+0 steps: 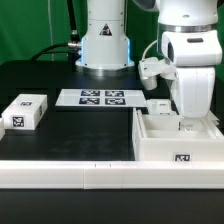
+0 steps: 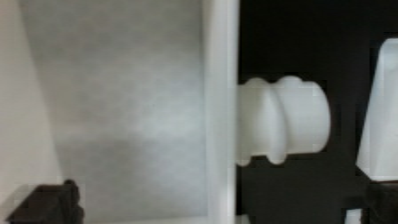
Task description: Assemble cabinet
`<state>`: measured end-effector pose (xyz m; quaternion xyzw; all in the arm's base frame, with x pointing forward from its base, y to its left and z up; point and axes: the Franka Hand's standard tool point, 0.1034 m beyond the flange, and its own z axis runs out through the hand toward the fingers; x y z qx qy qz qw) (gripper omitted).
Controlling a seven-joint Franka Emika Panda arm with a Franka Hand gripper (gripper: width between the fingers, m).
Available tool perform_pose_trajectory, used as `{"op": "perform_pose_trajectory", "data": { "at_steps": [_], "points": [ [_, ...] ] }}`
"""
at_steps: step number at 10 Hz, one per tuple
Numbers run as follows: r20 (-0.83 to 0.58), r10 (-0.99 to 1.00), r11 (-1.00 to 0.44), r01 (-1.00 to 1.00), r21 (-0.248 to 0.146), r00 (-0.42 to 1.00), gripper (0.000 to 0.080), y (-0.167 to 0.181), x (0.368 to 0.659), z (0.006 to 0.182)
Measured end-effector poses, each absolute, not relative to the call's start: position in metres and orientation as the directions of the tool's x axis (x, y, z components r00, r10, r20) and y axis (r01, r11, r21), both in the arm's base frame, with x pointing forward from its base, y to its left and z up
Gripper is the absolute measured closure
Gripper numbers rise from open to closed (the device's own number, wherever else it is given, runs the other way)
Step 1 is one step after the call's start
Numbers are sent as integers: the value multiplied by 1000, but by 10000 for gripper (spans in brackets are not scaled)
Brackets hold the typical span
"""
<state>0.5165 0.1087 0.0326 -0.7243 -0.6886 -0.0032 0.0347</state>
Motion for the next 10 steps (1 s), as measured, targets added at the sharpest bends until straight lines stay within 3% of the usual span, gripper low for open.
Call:
{"op": "perform_pose_trajectory", "data": {
  "at_steps": [5,6,10],
  "points": [
    [44,996,-79,996,-35,80,2,128,489,64],
    [56,995,-87,996,-14,87,2,140,475,68],
    [57,993,-100,995,-22,101,2,144,467,66]
  ]
}}
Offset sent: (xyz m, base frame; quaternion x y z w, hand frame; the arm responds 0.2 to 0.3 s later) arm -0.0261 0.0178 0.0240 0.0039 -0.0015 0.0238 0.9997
